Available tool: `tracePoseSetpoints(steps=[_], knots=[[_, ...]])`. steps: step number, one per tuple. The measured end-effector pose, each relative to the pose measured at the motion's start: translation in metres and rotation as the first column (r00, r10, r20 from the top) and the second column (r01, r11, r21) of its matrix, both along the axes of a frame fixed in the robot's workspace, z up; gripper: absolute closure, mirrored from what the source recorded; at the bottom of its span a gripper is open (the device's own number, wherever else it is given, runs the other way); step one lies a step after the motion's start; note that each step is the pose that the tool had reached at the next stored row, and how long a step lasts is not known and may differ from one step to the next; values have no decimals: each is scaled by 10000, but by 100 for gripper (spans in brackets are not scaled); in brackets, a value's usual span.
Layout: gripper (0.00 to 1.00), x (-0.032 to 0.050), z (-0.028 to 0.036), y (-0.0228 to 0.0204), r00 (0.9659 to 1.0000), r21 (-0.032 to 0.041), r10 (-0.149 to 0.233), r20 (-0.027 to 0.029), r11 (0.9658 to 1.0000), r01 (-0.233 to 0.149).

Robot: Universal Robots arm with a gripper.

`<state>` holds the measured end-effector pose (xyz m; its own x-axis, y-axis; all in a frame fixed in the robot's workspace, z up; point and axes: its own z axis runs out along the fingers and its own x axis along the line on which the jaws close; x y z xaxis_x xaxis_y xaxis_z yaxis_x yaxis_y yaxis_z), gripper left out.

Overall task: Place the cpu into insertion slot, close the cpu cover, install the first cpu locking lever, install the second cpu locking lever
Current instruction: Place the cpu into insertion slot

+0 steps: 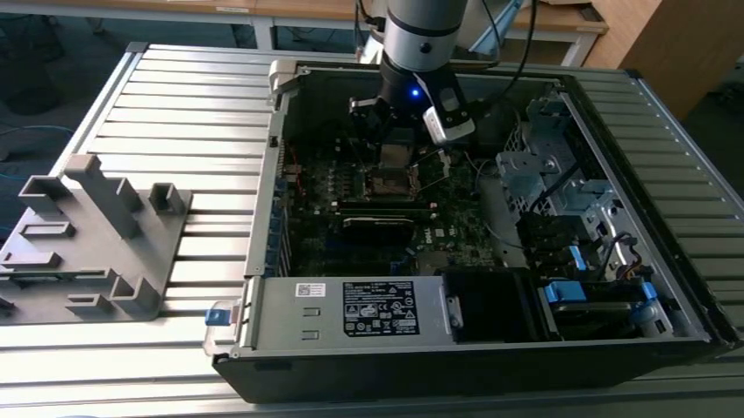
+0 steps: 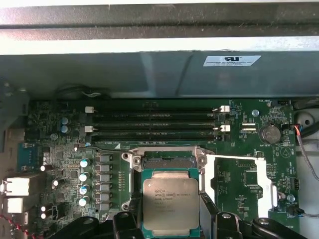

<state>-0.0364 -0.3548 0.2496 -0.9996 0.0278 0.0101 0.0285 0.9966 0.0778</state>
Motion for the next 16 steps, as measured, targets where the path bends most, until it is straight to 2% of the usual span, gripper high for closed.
tracePoseSetpoints(steps=[4, 6, 10, 16], knots=[[46, 0, -13, 0, 9983, 0, -589, 0, 9983, 589], [46, 0, -19, 0, 9955, -1, -947, -1, 9955, 947], [46, 0, -25, 0, 9879, -8, -1550, 0, 9879, 1550], [46, 1, -26, 0, 9872, -8, -1595, 0, 9872, 1595]])
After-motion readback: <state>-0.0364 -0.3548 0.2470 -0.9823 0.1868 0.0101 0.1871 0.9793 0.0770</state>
